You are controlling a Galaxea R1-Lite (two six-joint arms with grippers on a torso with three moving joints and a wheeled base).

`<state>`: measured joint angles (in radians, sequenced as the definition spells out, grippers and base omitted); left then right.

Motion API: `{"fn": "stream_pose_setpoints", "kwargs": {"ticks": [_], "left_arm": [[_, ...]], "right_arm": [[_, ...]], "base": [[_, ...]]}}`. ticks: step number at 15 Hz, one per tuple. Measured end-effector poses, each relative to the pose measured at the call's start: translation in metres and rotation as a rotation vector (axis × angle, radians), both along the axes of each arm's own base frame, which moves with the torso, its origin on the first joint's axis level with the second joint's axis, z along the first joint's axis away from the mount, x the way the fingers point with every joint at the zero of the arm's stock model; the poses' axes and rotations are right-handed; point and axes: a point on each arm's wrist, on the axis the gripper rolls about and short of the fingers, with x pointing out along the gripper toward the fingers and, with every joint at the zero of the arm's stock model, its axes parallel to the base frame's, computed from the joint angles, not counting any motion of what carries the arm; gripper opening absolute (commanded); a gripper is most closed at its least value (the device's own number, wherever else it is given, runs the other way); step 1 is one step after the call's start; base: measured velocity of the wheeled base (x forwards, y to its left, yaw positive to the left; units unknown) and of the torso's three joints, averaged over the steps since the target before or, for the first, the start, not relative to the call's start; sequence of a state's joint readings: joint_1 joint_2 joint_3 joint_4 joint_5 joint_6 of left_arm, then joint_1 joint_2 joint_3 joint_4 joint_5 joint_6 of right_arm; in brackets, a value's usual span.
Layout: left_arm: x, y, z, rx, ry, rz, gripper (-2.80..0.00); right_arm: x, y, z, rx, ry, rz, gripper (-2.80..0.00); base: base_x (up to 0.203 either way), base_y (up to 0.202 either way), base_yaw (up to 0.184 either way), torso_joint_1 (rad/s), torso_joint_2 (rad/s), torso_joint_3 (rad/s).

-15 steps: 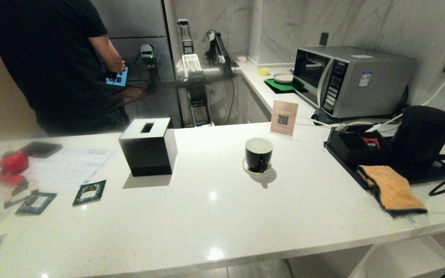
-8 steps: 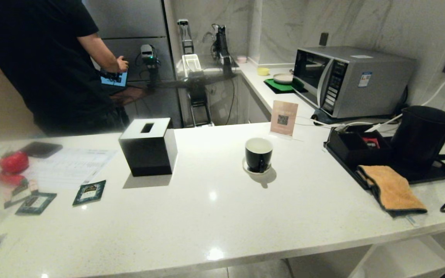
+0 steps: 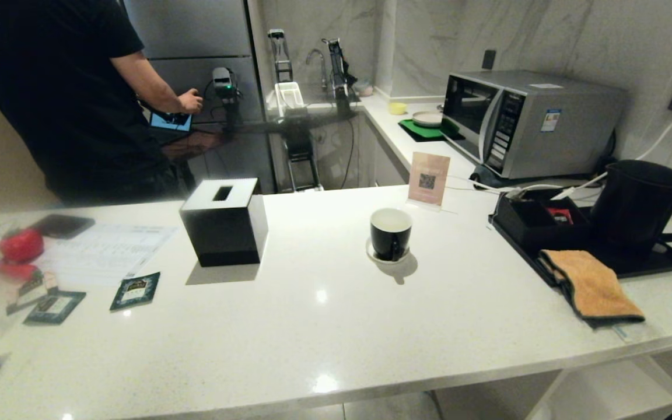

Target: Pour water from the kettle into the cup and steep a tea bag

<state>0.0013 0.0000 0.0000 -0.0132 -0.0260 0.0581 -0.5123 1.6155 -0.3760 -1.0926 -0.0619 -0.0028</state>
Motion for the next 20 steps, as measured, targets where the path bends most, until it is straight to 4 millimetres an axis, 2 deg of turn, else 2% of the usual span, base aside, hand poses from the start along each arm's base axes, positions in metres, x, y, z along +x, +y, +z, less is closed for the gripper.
{"fn": "stream_pose_setpoints", "kwargs": {"ticks": [5,9,14,20], "left_arm": [[0.0,0.0,0.0,0.0,0.0,0.0,-2.8],[0.0,0.0,0.0,0.0,0.0,0.0,-2.8],[0.0,0.0,0.0,0.0,0.0,0.0,-2.8],[0.0,0.0,0.0,0.0,0.0,0.0,-2.8]], "right_arm": [[-0.061,0.049,-0.014,0.042,0.046,0.146,-2.8],[-0.1,0.083,-0.021,0.06,0.083,0.266,-2.8],[-0.14,0.107,-0.03,0.079,0.132,0.395,-2.8],[-0.188,0.118,-0.048,0.063,0.125,0.458,-2.8]], "base": [[0.0,0.0,0.0,0.0,0.0,0.0],[0.0,0.0,0.0,0.0,0.0,0.0],[0.0,0.0,0.0,0.0,0.0,0.0],[0.0,0.0,0.0,0.0,0.0,0.0]]}}
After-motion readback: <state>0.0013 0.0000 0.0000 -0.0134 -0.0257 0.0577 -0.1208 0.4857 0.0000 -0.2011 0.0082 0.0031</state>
